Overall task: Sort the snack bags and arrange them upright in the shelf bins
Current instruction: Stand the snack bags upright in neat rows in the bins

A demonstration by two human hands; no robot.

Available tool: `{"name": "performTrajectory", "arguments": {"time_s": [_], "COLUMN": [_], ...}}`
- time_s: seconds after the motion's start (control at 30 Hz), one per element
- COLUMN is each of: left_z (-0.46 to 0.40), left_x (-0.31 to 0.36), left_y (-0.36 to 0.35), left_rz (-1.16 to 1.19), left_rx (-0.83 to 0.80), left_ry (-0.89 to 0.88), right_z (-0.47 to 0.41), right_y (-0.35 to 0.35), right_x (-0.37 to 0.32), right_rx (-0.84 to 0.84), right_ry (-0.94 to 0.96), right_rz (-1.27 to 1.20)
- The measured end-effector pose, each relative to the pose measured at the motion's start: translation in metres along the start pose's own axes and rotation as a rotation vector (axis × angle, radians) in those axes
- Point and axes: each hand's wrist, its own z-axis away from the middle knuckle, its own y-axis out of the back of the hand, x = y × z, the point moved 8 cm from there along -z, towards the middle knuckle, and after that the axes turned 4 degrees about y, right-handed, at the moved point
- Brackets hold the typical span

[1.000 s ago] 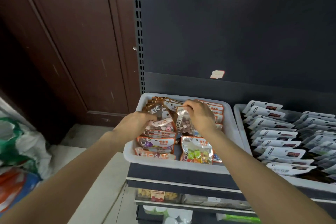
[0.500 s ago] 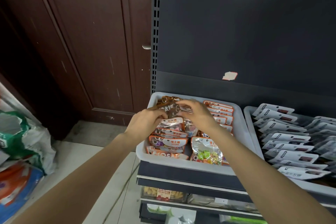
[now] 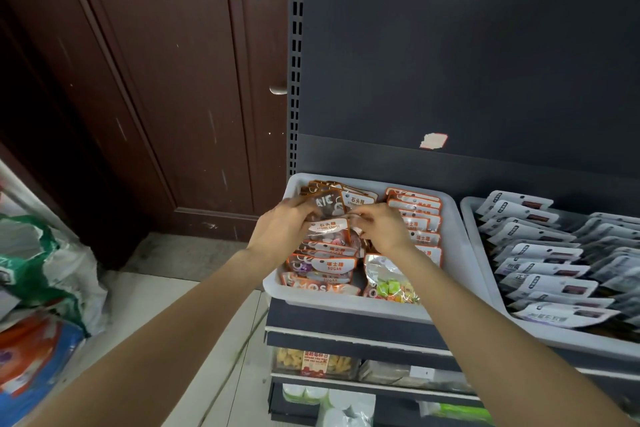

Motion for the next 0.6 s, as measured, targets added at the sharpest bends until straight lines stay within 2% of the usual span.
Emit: {"name": "performTrajectory", "arguments": {"time_s": [0.07,0.17,0.2,0.3,0.37,0.6], "left_z": [0.003,0.007,0.007,0.006,0.005,0.002], "left_x": [0.013,0.020,0.016,0.009,0.007,0.012], "left_y": [-0.005,-0.018,-0.022,-0.030,-0.030,-0.022], "left_rz": [-0.113,-0.180,-0.169,-0.185,-0.186,-0.191], "left_rx": [-0.013,-0.105,-0.154,-0.281,-0.313,-0.218], "left_ry": [-0.126,-0.249,-0.233,-0.213,-0.202,-0.160], "right_z": [0.013,0.040,0.047,0.053,0.051,0.048], "right_y": [0.007,0.018,0.013,-0.016,-0.029,-0.023], "right_x": [0.008,0.018,0.019,0.011,0.005,0.006], "right_rx": [0.041,0.236,0.228,0.017,-0.060,0.027], "right_ry": [-0.024,-0.023,-0.018,0.021,0.035,0.013], "right_rz": [-0.099,-0.091,-0.083,-0.083,-0.037,-0.015]}}
